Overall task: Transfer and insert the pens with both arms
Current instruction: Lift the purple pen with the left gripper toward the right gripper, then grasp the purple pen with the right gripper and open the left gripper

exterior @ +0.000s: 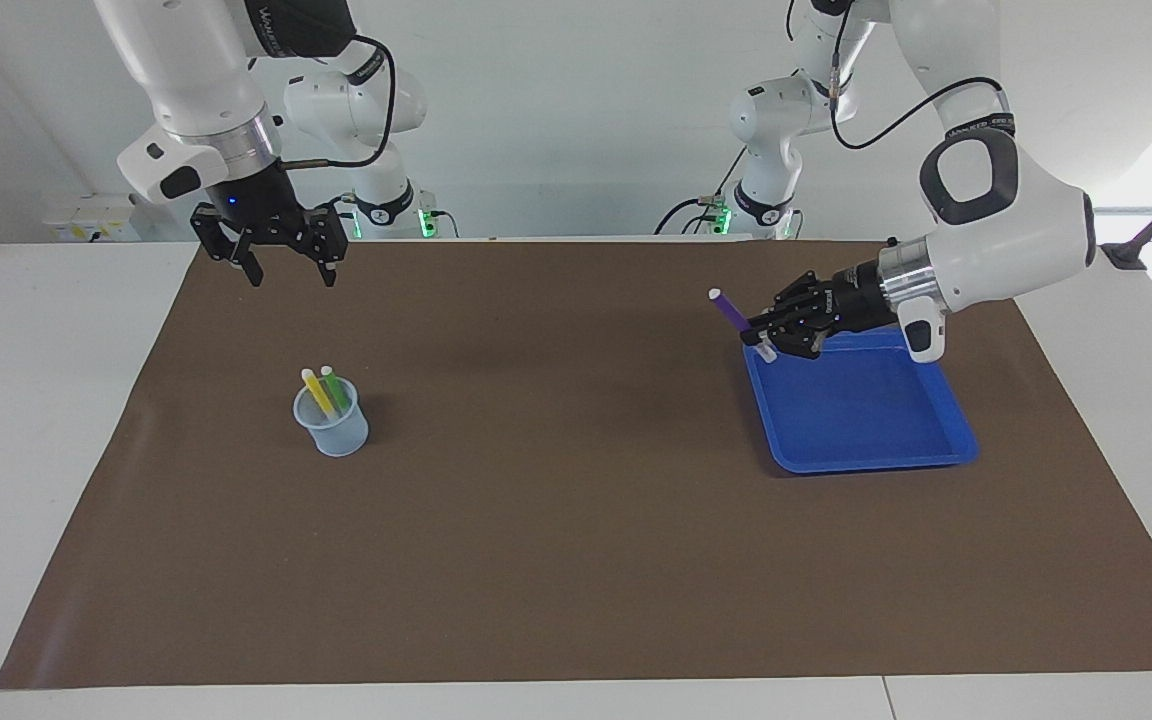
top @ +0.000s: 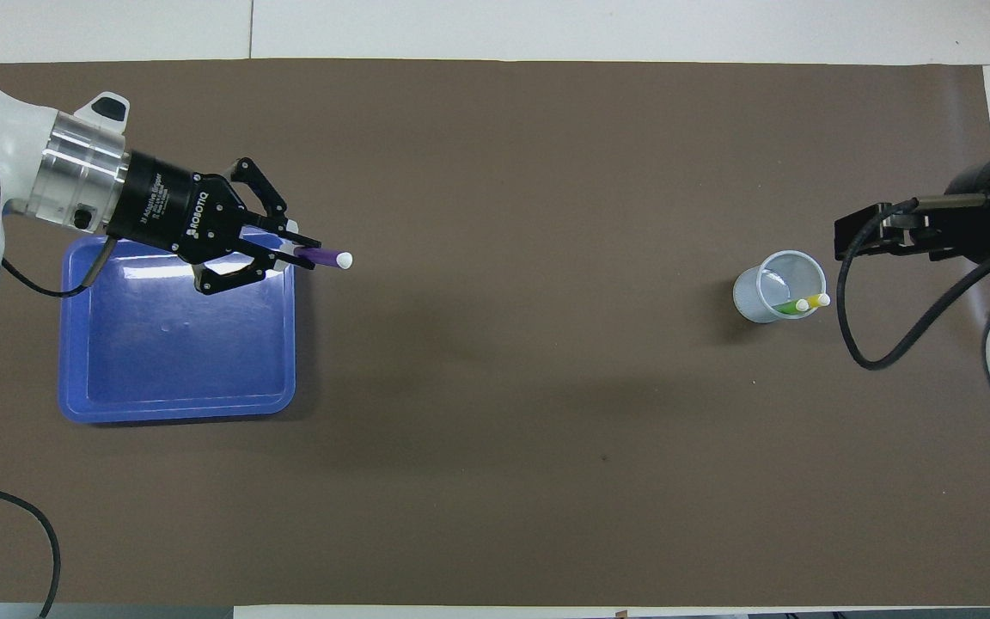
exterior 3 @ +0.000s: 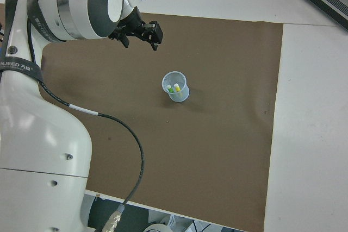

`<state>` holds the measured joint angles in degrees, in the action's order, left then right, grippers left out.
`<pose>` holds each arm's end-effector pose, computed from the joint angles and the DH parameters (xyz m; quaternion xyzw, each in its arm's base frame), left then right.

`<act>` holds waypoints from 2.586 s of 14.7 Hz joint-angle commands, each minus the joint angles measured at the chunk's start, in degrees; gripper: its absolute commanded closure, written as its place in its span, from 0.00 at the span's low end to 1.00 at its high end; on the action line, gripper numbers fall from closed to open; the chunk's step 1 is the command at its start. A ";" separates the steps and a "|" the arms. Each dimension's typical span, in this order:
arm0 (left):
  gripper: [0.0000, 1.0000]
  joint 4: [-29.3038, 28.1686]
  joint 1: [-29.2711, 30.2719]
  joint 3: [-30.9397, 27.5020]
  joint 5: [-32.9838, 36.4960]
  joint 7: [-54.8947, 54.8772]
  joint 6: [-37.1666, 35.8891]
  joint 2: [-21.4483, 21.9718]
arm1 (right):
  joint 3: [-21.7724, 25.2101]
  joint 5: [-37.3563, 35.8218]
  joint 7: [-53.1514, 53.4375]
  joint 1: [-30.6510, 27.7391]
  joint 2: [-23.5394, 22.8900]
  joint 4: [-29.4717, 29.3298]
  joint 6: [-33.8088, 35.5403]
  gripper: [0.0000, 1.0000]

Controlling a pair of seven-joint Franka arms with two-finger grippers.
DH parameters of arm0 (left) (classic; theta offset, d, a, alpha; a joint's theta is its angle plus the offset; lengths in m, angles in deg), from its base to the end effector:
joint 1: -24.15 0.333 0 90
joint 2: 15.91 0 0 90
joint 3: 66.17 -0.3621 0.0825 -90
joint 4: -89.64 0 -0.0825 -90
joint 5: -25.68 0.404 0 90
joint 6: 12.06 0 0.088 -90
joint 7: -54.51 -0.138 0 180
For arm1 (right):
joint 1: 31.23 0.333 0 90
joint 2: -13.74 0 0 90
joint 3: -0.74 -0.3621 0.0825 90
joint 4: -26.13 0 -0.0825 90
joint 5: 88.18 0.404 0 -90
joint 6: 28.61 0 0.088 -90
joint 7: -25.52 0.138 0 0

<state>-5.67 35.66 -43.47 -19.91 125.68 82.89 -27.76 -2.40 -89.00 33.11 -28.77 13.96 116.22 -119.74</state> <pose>0.6054 -0.1937 0.5305 0.7451 0.5121 -0.3440 0.2534 0.5734 0.0543 0.6428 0.9998 -0.0173 0.0118 0.0060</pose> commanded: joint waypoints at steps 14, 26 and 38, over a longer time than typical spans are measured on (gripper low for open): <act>1.00 -18.06 -13.71 3.92 -20.66 21.03 23.17 12.38 | -14.17 20.86 31.96 0.00 -2.06 2.10 -12.04 0.08; 1.00 -19.73 -16.08 3.92 -25.06 21.20 29.07 13.17 | -19.01 20.86 36.27 0.09 -1.63 4.92 -14.87 0.58; 0.00 -20.34 -16.96 3.84 -26.56 21.90 33.46 14.22 | -18.84 19.89 32.68 -0.17 -1.80 4.83 -14.43 1.00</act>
<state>-24.01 19.45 -38.90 -44.91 146.61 113.88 -16.11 -21.22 -68.92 68.54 -28.08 11.35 119.81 -134.69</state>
